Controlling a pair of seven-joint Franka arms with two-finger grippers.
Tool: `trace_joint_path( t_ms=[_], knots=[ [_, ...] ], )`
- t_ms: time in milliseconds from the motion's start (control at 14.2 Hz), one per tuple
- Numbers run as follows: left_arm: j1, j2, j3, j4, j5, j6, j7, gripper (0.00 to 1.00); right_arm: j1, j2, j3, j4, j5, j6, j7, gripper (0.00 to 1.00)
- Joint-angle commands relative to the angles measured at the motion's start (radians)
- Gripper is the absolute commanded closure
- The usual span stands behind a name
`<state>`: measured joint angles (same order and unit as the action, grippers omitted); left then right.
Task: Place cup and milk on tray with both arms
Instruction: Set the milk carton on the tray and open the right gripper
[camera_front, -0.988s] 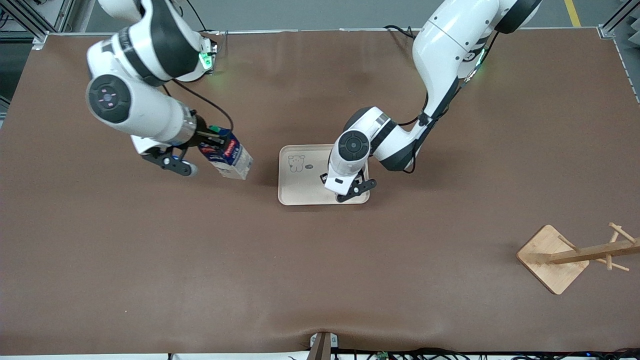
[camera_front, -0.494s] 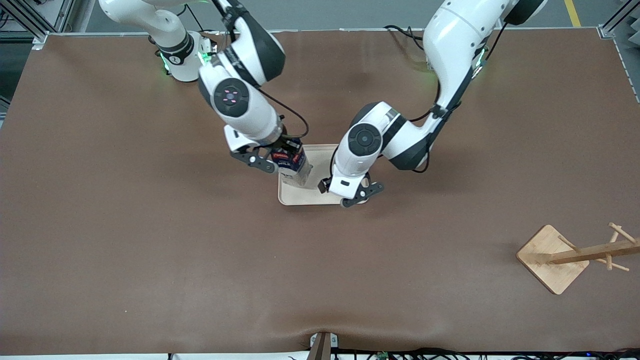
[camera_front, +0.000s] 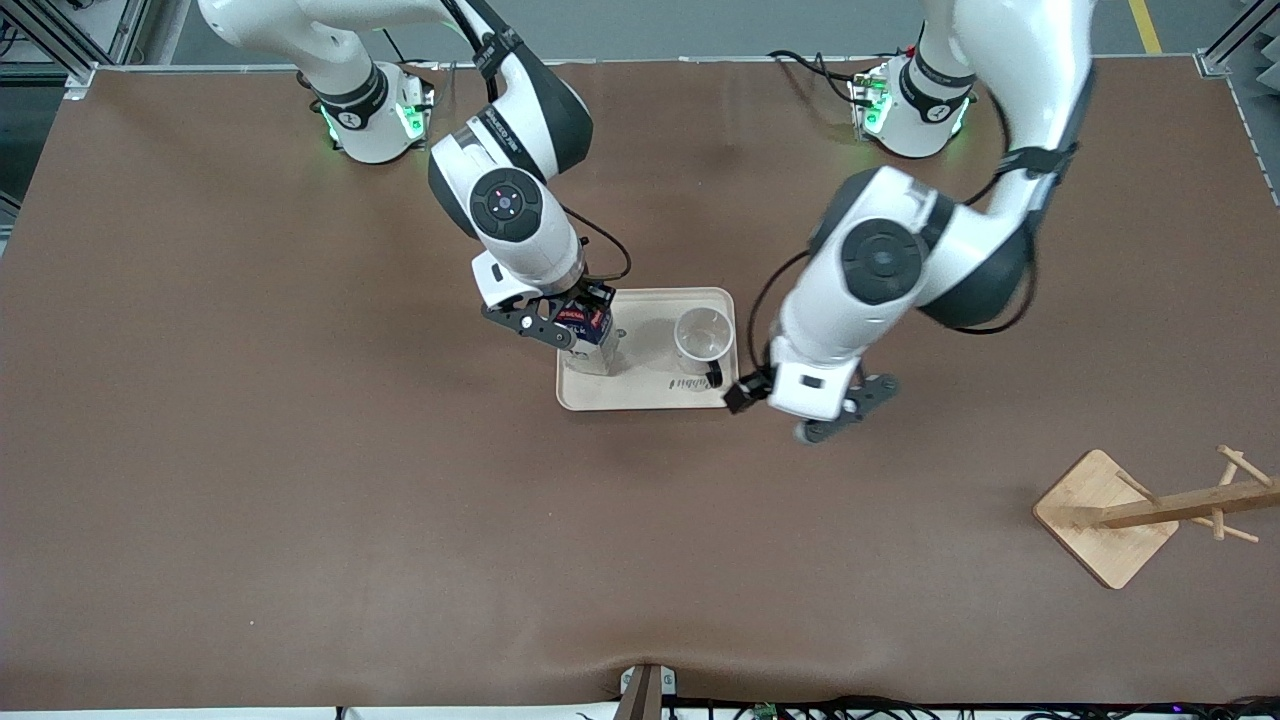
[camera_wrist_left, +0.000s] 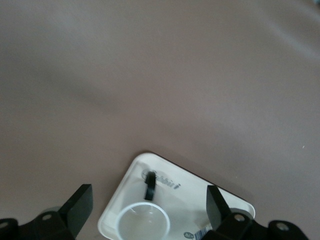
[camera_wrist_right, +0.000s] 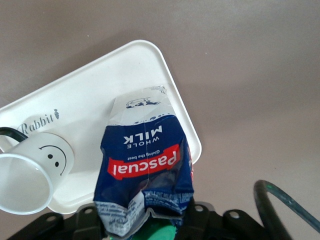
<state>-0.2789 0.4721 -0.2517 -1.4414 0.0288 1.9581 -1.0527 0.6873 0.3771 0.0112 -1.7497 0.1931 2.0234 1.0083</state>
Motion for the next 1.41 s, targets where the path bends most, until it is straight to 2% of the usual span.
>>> trace_joint_path(
  t_ms=[0,282,565,847,988,1129,1341],
  knots=[
    [0.081,-0.056,-0.005,-0.001,0.025,-0.07,0.051,0.0,0.027,0.011,-0.01,0.002,-0.014,-0.011,0.003,0.0],
    [0.168,-0.118,-0.003,-0.001,0.025,-0.116,0.184,0.0,0.037,0.011,-0.01,0.007,-0.014,-0.025,-0.004,0.0],
    [0.26,-0.188,-0.001,-0.001,0.025,-0.249,0.31,0.0,0.035,0.011,-0.01,0.009,-0.014,-0.026,-0.007,0.0],
    [0.352,-0.224,0.0,0.002,0.026,-0.28,0.495,0.0,0.031,0.0,-0.011,0.022,-0.006,-0.031,-0.005,0.0],
    [0.385,-0.233,0.002,0.013,0.026,-0.294,0.565,0.0,0.023,-0.023,-0.016,0.108,-0.006,-0.175,-0.002,0.0],
    [0.398,-0.233,0.002,0.035,0.025,-0.297,0.571,0.0,-0.043,-0.014,-0.016,0.281,-0.009,-0.393,-0.034,0.0],
    [0.402,-0.236,-0.004,0.045,0.022,-0.33,0.571,0.0,-0.135,-0.021,-0.017,0.422,-0.004,-0.572,-0.065,0.0]
  ],
)
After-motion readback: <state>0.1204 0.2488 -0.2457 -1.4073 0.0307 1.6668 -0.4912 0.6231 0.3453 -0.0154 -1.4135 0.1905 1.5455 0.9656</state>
